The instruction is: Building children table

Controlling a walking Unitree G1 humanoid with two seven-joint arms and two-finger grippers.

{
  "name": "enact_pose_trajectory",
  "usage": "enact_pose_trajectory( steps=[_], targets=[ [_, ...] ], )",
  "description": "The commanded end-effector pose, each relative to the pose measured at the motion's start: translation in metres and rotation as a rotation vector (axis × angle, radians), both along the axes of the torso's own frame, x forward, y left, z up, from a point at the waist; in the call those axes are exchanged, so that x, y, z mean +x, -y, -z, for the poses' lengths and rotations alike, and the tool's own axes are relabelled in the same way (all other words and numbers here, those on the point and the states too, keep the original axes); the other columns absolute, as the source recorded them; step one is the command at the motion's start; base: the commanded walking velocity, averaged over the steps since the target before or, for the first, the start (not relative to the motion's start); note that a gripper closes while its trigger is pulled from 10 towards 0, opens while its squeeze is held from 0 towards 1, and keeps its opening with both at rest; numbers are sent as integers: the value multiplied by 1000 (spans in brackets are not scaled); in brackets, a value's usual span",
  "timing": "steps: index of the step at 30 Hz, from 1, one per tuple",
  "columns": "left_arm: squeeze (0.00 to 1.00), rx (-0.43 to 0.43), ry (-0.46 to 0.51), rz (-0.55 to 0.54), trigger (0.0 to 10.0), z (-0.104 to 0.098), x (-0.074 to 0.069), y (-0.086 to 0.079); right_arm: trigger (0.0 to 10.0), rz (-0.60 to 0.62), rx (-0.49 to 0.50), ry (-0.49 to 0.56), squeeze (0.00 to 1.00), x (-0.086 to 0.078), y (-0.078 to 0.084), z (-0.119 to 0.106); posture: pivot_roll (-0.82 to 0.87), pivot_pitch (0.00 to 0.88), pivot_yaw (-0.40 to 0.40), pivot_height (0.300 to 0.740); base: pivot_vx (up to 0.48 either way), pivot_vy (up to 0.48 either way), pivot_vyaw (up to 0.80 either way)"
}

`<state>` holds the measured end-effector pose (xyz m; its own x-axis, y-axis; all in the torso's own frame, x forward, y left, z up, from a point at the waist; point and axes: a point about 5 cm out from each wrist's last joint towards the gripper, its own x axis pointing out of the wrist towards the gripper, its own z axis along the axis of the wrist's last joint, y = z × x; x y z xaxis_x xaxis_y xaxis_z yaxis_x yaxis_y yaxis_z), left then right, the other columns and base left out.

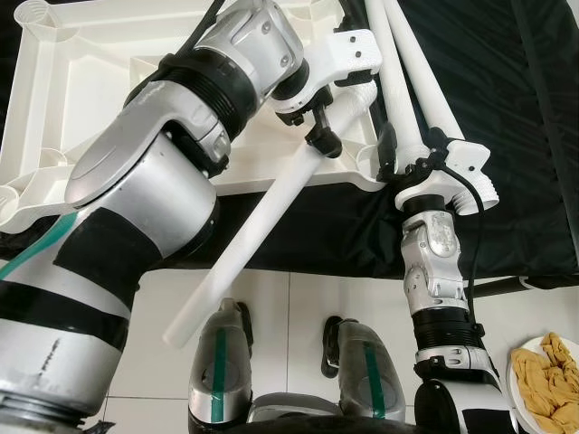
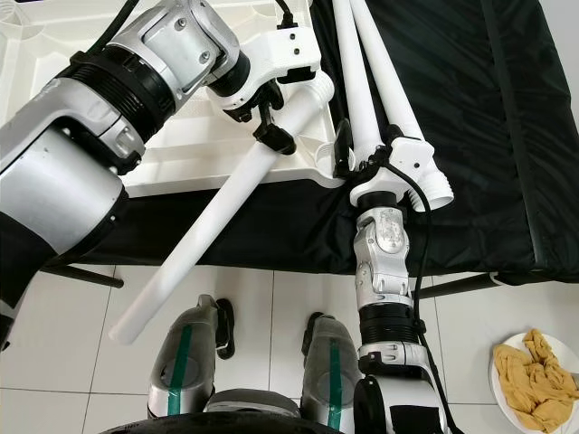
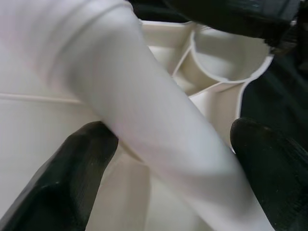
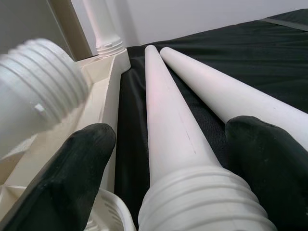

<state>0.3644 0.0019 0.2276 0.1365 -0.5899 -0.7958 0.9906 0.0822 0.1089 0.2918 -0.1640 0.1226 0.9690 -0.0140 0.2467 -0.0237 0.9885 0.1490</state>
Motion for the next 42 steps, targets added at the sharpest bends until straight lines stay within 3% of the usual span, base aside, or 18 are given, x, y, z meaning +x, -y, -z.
enact_pose_trajectory(
  steps=[1, 3, 9, 10, 11, 12, 22, 31, 32, 33, 34, 35, 42],
  targets=[
    [0, 14, 11, -77, 10000, 10, 3, -5, 10000, -33, -3, -73, 0, -3, -8, 16, 83, 90, 74, 740, 0, 0, 0],
    [0, 18, -21, -191, 10000, 23, 6, -12, 10000, -39, -6, -72, 0, -3, -8, 15, 85, 90, 72, 740, 0, 0, 0],
    [0, 24, -53, -221, 10000, 35, 5, -16, 10000, -39, -7, -73, 0, -3, -8, 15, 84, 91, 73, 740, 0, 0, 0],
    [0, 32, -49, -222, 3020, 38, 5, -17, 10000, -38, -6, -73, 0, -4, -7, 15, 82, 92, 73, 740, 0, 0, 0],
    [0, 32, -49, -222, 3020, 38, 5, -17, 10000, -38, -6, -73, 0, -4, -7, 15, 82, 92, 73, 740, 0, 0, 0],
    [0, 19, -57, -221, 0, 39, 4, -17, 10000, -33, -7, -75, 0, -5, -7, 16, 77, 96, 77, 740, 0, 0, 0],
    [0, 8, -53, -197, 0, 32, 5, -13, 10000, -26, -8, -78, 0, -6, -5, 17, 77, 99, 76, 740, 0, 0, 0],
    [0, 15, 117, -119, 0, -1, 14, -10, 10000, -24, -7, -81, 0, -5, -4, 17, 80, 104, 73, 740, 0, 0, 0],
    [0, 12, 125, -104, 3843, -5, 14, -9, 10000, -24, -7, -81, 0, -5, -4, 17, 80, 104, 73, 740, 0, 0, 0],
    [0, 22, 181, -78, 6078, -12, 16, -7, 10000, -24, -6, -81, 0, -5, -4, 17, 79, 106, 76, 740, 0, 0, 0],
    [0, 30, 224, -58, 10000, -18, 17, -5, 10000, -23, -6, -81, 0, -5, -4, 17, 81, 107, 77, 740, 0, 0, 0],
    [0, 38, 285, -28, 10000, -26, 18, -1, 10000, -21, -5, -81, 0, -5, -4, 17, 81, 107, 77, 740, 0, 0, 0],
    [0, 34, 333, 20, 10000, -28, 15, 10, 10000, -18, -2, -80, 0, -4, -5, 17, 76, 110, 89, 740, 0, 0, 0]
  ],
)
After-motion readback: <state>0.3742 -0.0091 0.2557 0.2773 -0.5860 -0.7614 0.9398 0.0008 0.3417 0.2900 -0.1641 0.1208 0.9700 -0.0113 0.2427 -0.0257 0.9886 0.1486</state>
